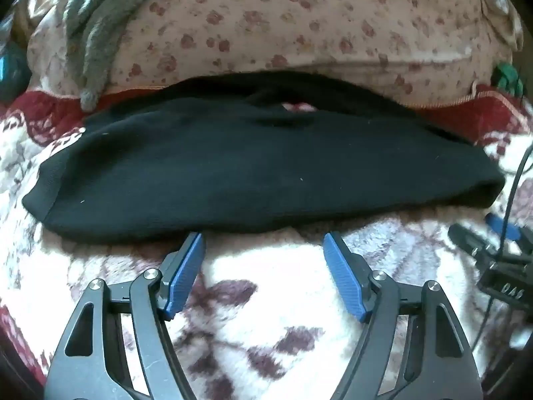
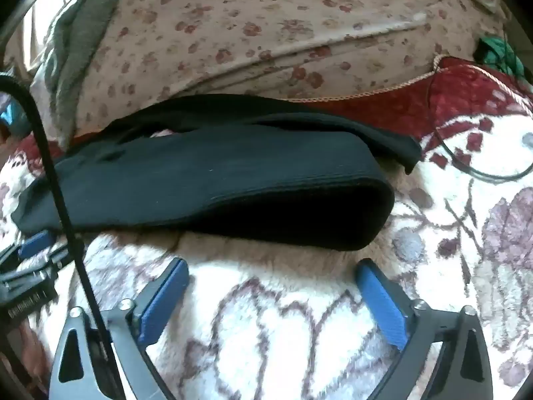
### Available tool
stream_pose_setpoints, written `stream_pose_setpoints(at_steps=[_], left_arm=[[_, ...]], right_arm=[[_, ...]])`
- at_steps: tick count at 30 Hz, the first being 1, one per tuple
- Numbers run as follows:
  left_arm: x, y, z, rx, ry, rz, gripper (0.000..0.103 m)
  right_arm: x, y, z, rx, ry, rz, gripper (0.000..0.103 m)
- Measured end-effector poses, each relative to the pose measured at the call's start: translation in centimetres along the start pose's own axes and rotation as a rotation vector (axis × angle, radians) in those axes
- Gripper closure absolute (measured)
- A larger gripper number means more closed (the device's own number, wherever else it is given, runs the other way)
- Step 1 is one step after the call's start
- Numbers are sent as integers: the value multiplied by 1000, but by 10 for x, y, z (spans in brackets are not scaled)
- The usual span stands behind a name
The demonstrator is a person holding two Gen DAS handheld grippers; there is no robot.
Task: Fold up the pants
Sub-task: 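Approach the black pants with both grippers open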
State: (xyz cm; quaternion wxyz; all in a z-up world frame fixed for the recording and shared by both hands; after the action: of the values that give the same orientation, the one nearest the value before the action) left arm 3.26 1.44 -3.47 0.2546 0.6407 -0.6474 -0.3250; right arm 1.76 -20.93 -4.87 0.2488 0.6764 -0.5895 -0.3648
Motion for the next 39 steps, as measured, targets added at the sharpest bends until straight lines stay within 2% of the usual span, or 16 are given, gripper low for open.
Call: stream_pose_setpoints(at_steps=[2,5,7,11,16,19,22,28,39], left_arm=[[-4,13,-3,53,6,-14,29],[-10,29,-9,71,-40,-78,29],[-14,37,-11,60,-44,-64,29],[-23,50,-11,35,-29,-39,29],[-31,62,-8,44,-2,-19,29],[-34,68,-7,54,22,-12,29],[-39,71,-6,56,34,-15,29],[-46,75,-6,49,42,-27,29],[-59,75,-5,43,67,-38,29]], right_arm=[[-3,2,9,2,37,-44,19],[-3,5,36,10,2,-115,23],[-10,18,41,29,-1,-149,26],[-45,23,30,93,82,-108,26],[-63,36,25,89,52,-163,26],[-71,49,25,137,53,-178,26],[-73,57,27,105,20,-195,26],[-67,67,25,97,-29,-233,26],[-54,63,32,123,-20,-192,26]])
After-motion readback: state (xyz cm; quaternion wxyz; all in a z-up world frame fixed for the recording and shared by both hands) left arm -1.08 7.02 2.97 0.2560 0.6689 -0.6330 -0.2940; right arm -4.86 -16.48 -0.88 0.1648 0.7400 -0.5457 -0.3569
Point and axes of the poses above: each gripper's, at about its wrist camera, not at the fingertips, and y roughly against the way its jaws point, x to its right, z to its underside, the point moved 7 cm from there along -y, roughly the way its jaws point, and after that the axes turned 5 degrees about -z, right-handed, at the moved point
